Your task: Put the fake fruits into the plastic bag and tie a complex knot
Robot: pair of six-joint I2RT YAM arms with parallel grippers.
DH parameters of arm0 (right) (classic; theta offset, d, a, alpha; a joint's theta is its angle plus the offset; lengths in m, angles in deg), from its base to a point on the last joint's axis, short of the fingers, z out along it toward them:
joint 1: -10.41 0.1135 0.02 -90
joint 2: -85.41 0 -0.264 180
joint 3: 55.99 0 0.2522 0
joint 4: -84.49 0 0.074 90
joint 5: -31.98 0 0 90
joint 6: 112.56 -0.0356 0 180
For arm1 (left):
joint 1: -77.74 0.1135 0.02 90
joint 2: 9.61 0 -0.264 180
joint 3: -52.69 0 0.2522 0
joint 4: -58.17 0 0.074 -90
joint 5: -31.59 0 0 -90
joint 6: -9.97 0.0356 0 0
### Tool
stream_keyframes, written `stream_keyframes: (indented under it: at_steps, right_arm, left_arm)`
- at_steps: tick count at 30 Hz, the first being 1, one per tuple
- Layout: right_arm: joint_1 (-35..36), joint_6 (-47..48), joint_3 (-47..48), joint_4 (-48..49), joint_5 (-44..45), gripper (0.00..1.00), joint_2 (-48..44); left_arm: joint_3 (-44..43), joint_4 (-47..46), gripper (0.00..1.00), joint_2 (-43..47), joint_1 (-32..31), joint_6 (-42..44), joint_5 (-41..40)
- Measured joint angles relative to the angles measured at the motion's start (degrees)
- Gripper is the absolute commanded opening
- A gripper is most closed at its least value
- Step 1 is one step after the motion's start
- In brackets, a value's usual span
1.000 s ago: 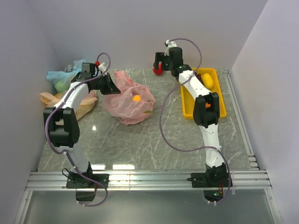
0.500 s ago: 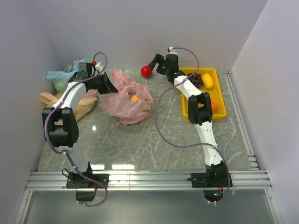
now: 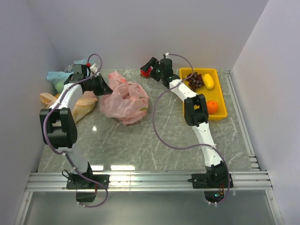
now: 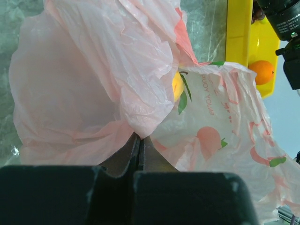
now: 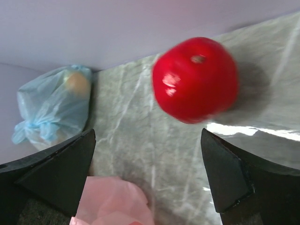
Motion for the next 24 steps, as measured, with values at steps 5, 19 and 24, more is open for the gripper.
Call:
stream_keyframes:
  at_steps: [5,19,24]
  right_arm:
    - [1.0,0.0,-1.5,4.5,-0.5,1.00,0.0]
    - [0.5,-3.5,-1.9,12.8,-0.8,1.00,0.0]
    - [1.2,-6.6,4.6,17.4,-1.3,1.00,1.2]
  left_arm:
    - [0.8,0.1,0.00,0.9,0.7,0.0,0.0]
    - [0.8,0.2,0.00,0.9,1.1,0.2,0.1]
    - [1.4,0.2,0.00,0.9,1.2,0.4,0.1]
